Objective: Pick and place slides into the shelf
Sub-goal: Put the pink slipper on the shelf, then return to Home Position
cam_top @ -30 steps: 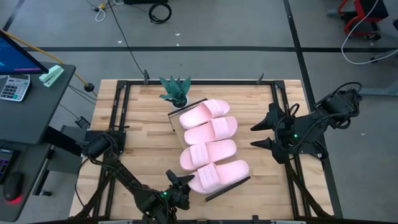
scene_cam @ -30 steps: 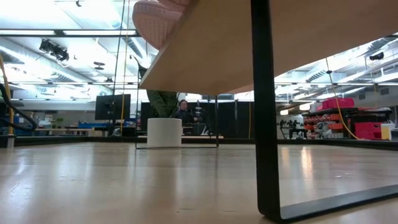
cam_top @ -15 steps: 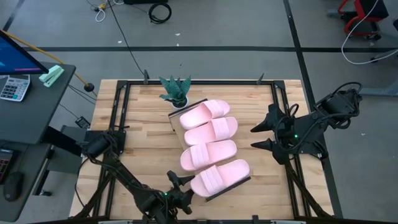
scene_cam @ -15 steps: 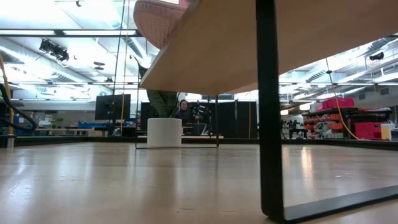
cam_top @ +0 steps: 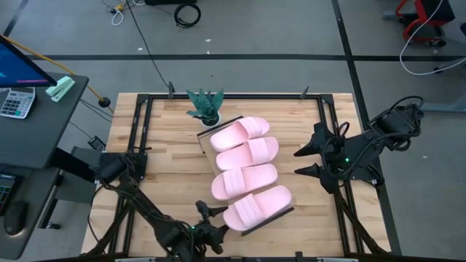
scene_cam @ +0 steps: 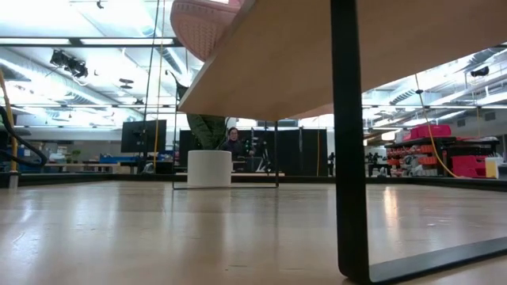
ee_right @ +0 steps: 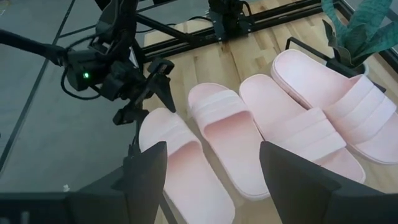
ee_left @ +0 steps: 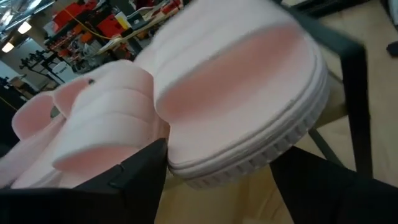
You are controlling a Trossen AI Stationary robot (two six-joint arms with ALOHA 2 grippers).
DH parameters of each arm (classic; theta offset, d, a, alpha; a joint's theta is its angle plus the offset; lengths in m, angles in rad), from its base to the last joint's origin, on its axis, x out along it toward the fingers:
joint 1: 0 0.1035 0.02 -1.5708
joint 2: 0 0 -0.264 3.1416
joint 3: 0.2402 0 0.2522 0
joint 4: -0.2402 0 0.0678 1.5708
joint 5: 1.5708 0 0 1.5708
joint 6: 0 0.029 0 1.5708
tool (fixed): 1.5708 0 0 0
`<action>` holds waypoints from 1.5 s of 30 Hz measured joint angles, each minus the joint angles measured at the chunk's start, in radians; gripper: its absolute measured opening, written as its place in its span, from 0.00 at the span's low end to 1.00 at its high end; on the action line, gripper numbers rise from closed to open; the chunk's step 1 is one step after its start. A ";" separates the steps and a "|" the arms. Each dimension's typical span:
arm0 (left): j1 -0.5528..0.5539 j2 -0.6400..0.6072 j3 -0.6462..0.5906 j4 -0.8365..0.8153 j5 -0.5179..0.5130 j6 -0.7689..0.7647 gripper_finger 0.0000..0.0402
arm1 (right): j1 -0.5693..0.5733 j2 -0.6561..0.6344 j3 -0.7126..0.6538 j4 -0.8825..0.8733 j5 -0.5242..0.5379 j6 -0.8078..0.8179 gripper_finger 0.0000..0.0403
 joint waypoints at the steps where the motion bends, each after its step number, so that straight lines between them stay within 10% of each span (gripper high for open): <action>1: -0.001 -0.009 0.000 -0.001 0.001 0.010 0.70 | 0.000 0.000 0.000 0.000 0.000 0.000 0.65; 15: -0.014 -0.040 0.002 -0.152 0.201 -0.009 0.71 | 0.002 0.000 0.000 0.000 -0.007 -0.001 0.65; 45: -0.018 -0.040 0.186 -0.252 0.028 0.181 0.71 | 0.040 0.000 0.000 0.008 -0.002 0.000 0.65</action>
